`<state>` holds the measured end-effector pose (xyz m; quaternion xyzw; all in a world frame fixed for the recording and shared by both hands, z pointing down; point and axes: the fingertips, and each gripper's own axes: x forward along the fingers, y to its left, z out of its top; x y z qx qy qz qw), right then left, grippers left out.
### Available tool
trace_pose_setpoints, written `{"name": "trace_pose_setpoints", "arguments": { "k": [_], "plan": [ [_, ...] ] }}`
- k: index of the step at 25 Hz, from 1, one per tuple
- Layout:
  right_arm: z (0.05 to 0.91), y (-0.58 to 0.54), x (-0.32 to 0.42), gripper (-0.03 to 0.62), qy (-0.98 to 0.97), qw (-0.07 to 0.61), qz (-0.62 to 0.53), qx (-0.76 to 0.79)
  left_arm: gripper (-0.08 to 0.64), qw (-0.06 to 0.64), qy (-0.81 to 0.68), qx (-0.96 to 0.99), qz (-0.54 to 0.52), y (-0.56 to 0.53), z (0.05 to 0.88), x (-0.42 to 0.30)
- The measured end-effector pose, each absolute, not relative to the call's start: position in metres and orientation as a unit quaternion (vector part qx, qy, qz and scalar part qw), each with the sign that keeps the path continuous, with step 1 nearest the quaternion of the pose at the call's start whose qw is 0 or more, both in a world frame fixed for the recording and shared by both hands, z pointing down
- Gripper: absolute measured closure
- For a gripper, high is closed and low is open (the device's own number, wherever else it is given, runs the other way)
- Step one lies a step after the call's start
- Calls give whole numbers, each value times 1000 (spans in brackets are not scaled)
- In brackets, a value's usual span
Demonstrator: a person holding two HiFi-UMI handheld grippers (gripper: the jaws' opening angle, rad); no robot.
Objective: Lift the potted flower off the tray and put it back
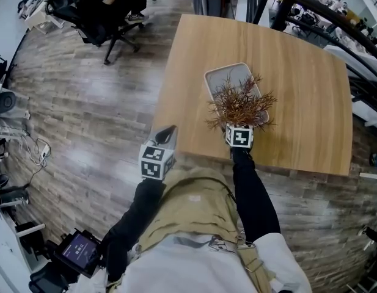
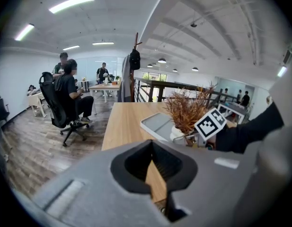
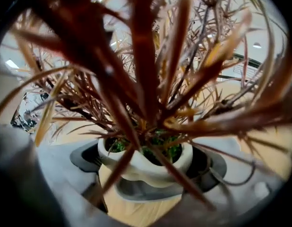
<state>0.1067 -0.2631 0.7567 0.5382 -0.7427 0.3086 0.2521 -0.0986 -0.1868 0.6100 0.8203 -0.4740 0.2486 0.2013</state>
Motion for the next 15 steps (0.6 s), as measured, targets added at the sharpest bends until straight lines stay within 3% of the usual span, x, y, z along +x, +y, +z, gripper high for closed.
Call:
{"name": "trace_pose_setpoints", "arguments": {
  "k": [15],
  "plan": [
    [765,-230,121,83,-725,275,337,534,558,202,-455,832,245,-178,609,-84]
  ]
}}
